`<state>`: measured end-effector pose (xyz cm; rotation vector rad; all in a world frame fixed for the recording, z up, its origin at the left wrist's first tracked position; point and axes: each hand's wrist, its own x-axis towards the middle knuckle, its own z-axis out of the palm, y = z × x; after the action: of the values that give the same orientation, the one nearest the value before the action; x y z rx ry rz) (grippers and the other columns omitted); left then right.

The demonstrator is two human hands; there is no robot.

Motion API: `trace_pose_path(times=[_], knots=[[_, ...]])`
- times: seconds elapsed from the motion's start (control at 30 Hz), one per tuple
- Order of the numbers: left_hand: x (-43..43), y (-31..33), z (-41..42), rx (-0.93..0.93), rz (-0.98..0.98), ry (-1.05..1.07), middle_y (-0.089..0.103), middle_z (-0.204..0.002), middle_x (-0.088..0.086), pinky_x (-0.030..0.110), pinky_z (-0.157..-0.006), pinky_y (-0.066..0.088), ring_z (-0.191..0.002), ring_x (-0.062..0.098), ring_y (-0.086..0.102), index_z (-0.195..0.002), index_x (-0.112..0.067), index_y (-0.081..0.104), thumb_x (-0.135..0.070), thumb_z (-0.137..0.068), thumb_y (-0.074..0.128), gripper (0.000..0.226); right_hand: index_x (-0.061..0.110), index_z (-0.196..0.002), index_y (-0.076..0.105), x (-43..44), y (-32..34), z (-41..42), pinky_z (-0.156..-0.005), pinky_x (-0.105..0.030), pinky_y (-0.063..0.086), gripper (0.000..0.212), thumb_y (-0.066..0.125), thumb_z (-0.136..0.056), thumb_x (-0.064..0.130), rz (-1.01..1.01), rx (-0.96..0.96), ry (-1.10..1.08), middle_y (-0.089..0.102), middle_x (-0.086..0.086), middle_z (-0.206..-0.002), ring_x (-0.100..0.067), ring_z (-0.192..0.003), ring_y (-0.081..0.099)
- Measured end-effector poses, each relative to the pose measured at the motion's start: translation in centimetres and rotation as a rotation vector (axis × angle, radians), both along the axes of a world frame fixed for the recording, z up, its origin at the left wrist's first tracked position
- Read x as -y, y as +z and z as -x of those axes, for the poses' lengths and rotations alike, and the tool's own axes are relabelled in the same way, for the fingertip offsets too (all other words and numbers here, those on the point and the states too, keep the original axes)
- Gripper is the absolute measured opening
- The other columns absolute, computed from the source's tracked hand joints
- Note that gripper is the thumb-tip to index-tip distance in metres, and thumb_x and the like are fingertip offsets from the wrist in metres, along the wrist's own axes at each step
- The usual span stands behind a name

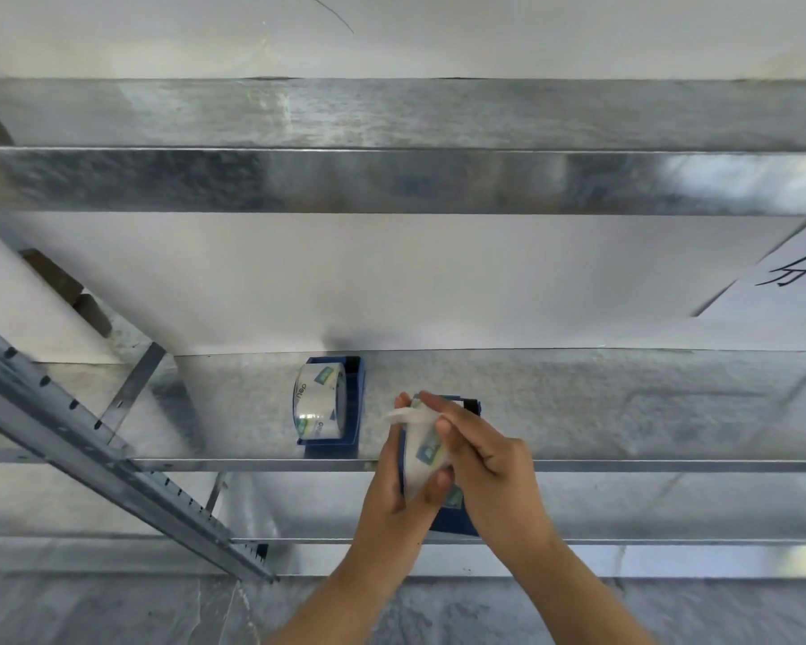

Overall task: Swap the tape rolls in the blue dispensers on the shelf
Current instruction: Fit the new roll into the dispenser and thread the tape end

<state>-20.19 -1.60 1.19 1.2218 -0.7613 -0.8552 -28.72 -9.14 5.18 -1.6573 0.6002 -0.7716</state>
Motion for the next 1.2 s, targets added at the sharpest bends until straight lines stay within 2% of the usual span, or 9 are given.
trace_pose_path(times=[0.13,0.23,0.33,0.47,0.7,0.83,1.0,1.1,1.2], knots=[[0.0,0.8,0.4,0.204,-0.005,0.035,0.054,-0.129,-0.026,0.017,-0.087,0.049,-0.116,0.002,0.056,-0.138,-0.043,0.025,-0.026,-0.087,0.063,0.065,0.043,-0.104,0.072,-0.5,0.6,-0.2,-0.072,-0.047,0.057,0.029,0.052,-0.096,0.024,-0.154,0.080,-0.139,0.072,-0.008,-0.087,-0.037,-0.084,0.064],[0.0,0.5,0.3,0.412,-0.025,0.062,0.023,-0.154,-0.018,0.035,-0.102,0.046,-0.139,0.014,0.034,-0.149,-0.039,0.008,-0.038,-0.086,0.060,0.082,0.030,-0.099,0.074,-0.3,0.9,-0.3,-0.067,-0.032,0.060,0.026,0.052,-0.097,0.017,-0.311,0.144,-0.211,0.076,0.000,-0.089,-0.022,-0.084,0.071],[0.0,-0.1,0.1,0.516,-0.040,0.076,0.016,-0.156,-0.017,0.041,-0.111,0.036,-0.143,0.011,0.024,-0.150,-0.036,0.003,-0.038,-0.086,0.060,0.085,0.030,-0.099,0.073,-0.6,1.0,-0.1,-0.062,-0.026,0.058,0.027,0.051,-0.097,0.016,-0.294,0.131,-0.199,0.076,0.001,-0.088,-0.015,-0.080,0.071],[-0.7,0.0,0.1,0.308,-0.059,-0.004,0.035,-0.149,-0.012,0.034,-0.100,0.047,-0.131,0.011,0.044,-0.141,-0.058,0.010,-0.036,-0.078,0.068,0.088,0.037,-0.100,0.073,-1.3,0.8,0.5,-0.056,-0.028,0.058,0.027,0.051,-0.093,0.023,-0.184,0.084,-0.179,0.073,0.005,-0.083,-0.010,-0.071,0.069],[-0.7,0.9,-0.8,0.092,-0.112,-0.080,0.065,-0.115,-0.018,0.028,-0.082,0.054,-0.109,0.007,0.063,-0.144,-0.048,0.013,0.005,-0.079,0.071,0.102,0.064,-0.107,0.059,-1.2,-0.5,1.3,-0.048,-0.032,0.051,0.031,0.049,-0.093,0.037,0.206,-0.056,-0.119,0.062,-0.001,-0.064,-0.017,-0.050,0.056],[-0.9,1.8,-0.4,0.123,-0.071,-0.049,0.059,-0.126,-0.021,0.020,-0.089,0.049,-0.118,0.001,0.056,-0.145,-0.039,0.021,-0.002,-0.083,0.068,0.086,0.061,-0.134,0.014,-0.7,0.2,1.5,-0.048,-0.014,0.039,0.051,0.042,-0.092,0.053,0.304,-0.275,-0.030,0.052,0.011,-0.052,-0.007,-0.051,0.052],[-0.9,1.8,0.4,0.192,-0.035,-0.019,0.050,-0.139,-0.010,0.025,-0.102,0.044,-0.128,0.008,0.049,-0.148,-0.023,0.021,-0.018,-0.085,0.069,0.079,0.052,-0.137,-0.016,-0.5,0.3,1.9,-0.063,-0.022,0.050,0.081,0.047,-0.086,0.054,0.183,-0.344,-0.092,0.067,-0.001,-0.078,-0.012,-0.072,0.063],[-1.0,1.4,1.0,0.214,-0.058,-0.033,0.055,-0.133,-0.003,0.043,-0.104,0.044,-0.125,0.017,0.052,-0.143,-0.018,0.031,-0.030,-0.084,0.065,0.069,0.043,-0.142,-0.009,0.4,-0.3,2.0,-0.084,-0.018,0.035,0.085,0.029,-0.076,0.081,0.285,-0.459,-0.131,0.048,0.016,-0.104,-0.007,-0.099,0.041],[-1.0,1.1,1.3,0.235,-0.070,-0.032,0.054,-0.134,-0.003,0.045,-0.104,0.043,-0.126,0.018,0.051,-0.143,-0.017,0.030,-0.029,-0.085,0.063,0.067,0.037,-0.144,0.000,1.0,-1.0,2.1,-0.098,-0.024,0.026,0.105,0.011,-0.058,0.096,0.325,-0.526,-0.163,0.030,0.011,-0.117,-0.009,-0.108,0.028]])
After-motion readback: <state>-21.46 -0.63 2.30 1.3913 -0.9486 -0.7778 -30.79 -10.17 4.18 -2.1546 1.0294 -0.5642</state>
